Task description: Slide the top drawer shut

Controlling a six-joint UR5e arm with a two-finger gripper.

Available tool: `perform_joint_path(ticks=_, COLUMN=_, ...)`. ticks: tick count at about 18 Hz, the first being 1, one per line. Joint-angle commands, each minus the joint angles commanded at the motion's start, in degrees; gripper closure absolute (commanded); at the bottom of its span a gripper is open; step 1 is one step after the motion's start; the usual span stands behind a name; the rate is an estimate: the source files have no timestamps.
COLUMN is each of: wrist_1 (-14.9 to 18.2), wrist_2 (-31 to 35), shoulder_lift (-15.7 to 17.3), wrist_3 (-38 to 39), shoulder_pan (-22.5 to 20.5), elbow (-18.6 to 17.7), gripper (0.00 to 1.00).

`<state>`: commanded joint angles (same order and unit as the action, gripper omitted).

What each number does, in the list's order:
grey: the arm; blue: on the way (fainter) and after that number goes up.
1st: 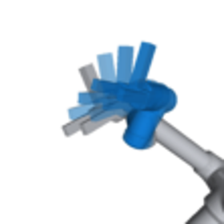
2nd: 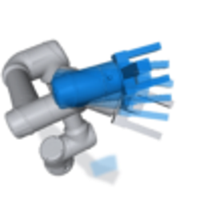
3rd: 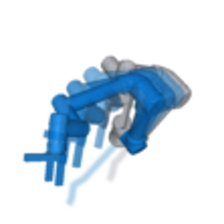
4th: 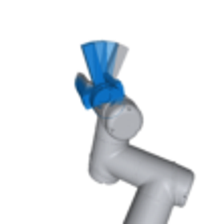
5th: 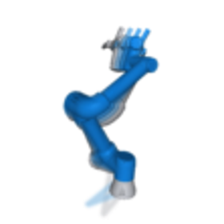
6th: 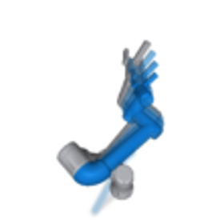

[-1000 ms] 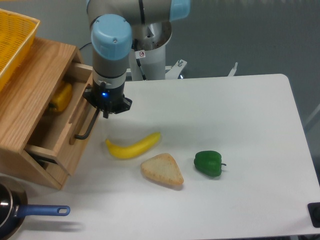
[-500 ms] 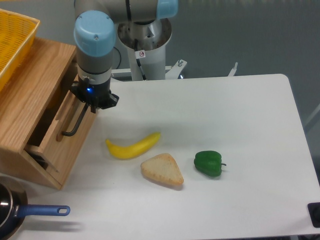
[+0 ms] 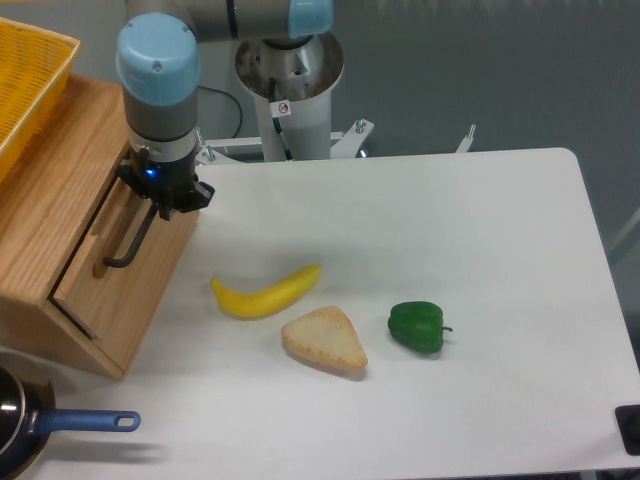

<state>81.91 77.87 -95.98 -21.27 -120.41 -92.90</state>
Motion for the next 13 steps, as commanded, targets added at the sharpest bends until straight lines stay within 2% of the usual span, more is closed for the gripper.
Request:
perform_joint_path(ticks=8, wrist_1=-0.17, wrist_2=0.09, shoulder_lift=-0.17, wrist_3=0.53, shoulder_pan=1.41, elbow=0.18, gripper=1.00)
perform_joint_path(ticks=10, wrist_1=-0.35, wrist_2=0.52, shoulder_lift=-0.61, wrist_3=0.35, shoulder_pan=0.62, elbow=0.26, gripper=0.91)
perform_joint_path(ticks=11, wrist_1=-0.61, wrist_2=0.70, shoulder_lift=-0.62, wrist_3=0.09, shoulder_pan=-0.60, elbow=0.26, gripper=0.83)
perform_joint_path(ticks=13, wrist_1=-0.79, wrist_2=1.84, shoulder_lift=-0.79, wrist_3=-0.87, shoulder_pan=-4.20, elbow=0.26, gripper=0.51)
